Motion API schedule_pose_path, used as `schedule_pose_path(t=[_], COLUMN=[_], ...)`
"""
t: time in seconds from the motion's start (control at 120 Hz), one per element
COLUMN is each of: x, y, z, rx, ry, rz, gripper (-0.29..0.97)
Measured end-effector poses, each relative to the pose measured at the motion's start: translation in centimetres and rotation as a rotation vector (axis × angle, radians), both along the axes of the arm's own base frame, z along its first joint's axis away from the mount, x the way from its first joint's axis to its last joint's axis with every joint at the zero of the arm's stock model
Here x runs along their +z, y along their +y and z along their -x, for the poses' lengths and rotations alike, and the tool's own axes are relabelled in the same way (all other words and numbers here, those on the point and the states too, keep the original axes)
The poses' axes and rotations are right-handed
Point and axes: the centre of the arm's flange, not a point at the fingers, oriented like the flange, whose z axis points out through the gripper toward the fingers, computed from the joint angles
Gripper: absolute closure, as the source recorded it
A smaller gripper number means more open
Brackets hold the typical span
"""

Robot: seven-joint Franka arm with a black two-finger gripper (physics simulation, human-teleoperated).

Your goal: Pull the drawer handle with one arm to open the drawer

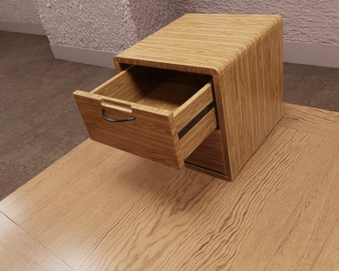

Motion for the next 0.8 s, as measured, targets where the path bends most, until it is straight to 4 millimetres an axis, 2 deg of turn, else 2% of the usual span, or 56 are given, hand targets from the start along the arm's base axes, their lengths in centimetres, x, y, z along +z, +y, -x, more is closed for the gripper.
schedule_pose_path(t=[0.042, 0.108, 0.158, 0.208, 0.283, 0.333, 0.383, 0.458, 0.492, 0.592, 0.642, 0.733, 0.8], x=[-0.9, -6.7, -8.8, -9.7, -10.2, -11.0, -10.6, -10.3, -10.4, -10.5, -10.0, -9.4, -9.3], y=[0.1, 1.4, 1.3, 1.3, 1.8, 3.1, 3.8, 0.9, -0.8, -9.0, -12.3, -16.3, -18.3], z=[-1.2, -5.6, -8.1, -9.1, -9.5, -10.3, -11.0, -11.4, -12.1, -16.6, -17.9, -19.8, -20.4], rx=[0.014, 0.046, 0.049, 0.055, 0.078, 0.115, 0.148, 0.13, 0.112, -0.011, -0.059, -0.124, -0.156], ry=[0.017, 0.127, 0.165, 0.172, 0.167, 0.152, 0.122, 0.087, 0.081, 0.079, 0.071, 0.075, 0.076], rz=[0.003, 0.052, 0.06, 0.069, 0.081, 0.075, 0.046, 0.071, 0.083, 0.097, 0.09, 0.021, -0.003], gripper=[0.03, 0.03, 0.03, 0.03, 0.03, 0.03, 0.03, 0.03, 0.03, 0.02, 0.03, 0.03, 0.03])
